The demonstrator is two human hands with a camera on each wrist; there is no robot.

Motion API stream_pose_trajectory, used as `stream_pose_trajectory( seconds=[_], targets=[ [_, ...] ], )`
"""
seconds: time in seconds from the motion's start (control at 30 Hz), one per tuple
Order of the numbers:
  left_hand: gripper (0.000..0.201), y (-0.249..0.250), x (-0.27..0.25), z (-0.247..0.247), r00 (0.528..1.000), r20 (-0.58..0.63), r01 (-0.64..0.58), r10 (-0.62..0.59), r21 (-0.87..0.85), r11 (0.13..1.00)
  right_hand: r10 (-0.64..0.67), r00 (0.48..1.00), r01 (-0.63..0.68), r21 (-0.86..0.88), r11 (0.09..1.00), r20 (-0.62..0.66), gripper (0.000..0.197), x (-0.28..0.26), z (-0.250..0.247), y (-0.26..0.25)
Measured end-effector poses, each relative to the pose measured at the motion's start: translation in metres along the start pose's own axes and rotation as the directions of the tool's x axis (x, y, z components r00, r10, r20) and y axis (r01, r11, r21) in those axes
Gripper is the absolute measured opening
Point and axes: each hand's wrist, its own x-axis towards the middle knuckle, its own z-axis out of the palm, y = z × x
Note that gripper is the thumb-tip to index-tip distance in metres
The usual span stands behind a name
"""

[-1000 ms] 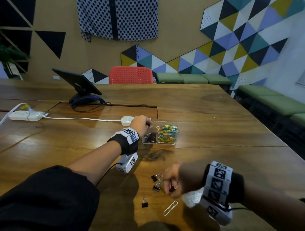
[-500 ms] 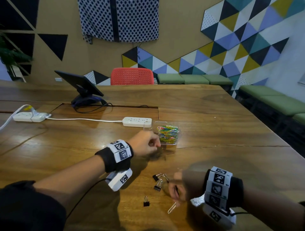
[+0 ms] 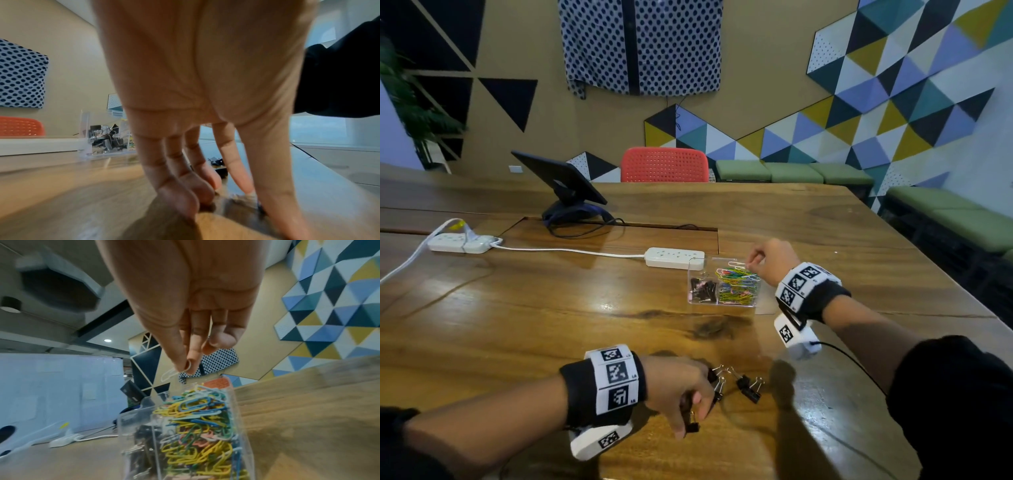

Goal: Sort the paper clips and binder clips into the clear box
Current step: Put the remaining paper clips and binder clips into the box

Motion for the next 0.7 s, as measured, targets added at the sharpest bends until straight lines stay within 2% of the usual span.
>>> stream_pose_trajectory(
  seconds=[0.13,0.27,0.43,0.53,0.6,0.63,0.7],
  targets=[
    [0.026,-0.005,0.0,0.004,0.999,-0.037,-0.031,0.03,-0.02,0.999,0.075,0.996,-0.076,-0.01,0.997,-0.051,0.017,0.012,0.005,0.003],
    [0.023,-0.008,0.002,0.004,0.993,-0.12,-0.021,0.017,-0.035,0.999,0.084,0.996,-0.085,-0.014,0.996,-0.033,0.013,0.016,0.009,0.005],
    [0.021,-0.008,0.009,-0.001,0.972,-0.233,0.042,-0.041,-0.004,0.999,0.021,0.999,-0.024,-0.066,0.998,-0.046,0.02,0.006,0.009,0.008],
    [0.018,-0.01,0.014,-0.005,0.948,-0.306,0.073,-0.082,-0.042,0.996,-0.062,0.998,0.06,-0.089,0.994,-0.021,0.014,-0.014,0.01,0.01],
    [0.018,-0.009,0.018,-0.007,0.932,-0.345,0.085,-0.113,-0.096,0.992,-0.127,0.988,0.135,-0.084,0.987,0.088,0.012,-0.035,0.01,0.01],
    [0.019,-0.008,0.02,-0.008,0.927,-0.35,0.1,-0.132,-0.108,0.989,-0.151,0.97,0.169,-0.081,0.982,0.188,0.014,-0.047,0.011,0.009],
    [0.021,-0.004,0.025,-0.009,0.92,-0.355,0.138,-0.165,-0.1,0.985,-0.14,0.881,0.213,-0.114,0.97,0.451,0.027,-0.069,0.015,0.007]
  ],
)
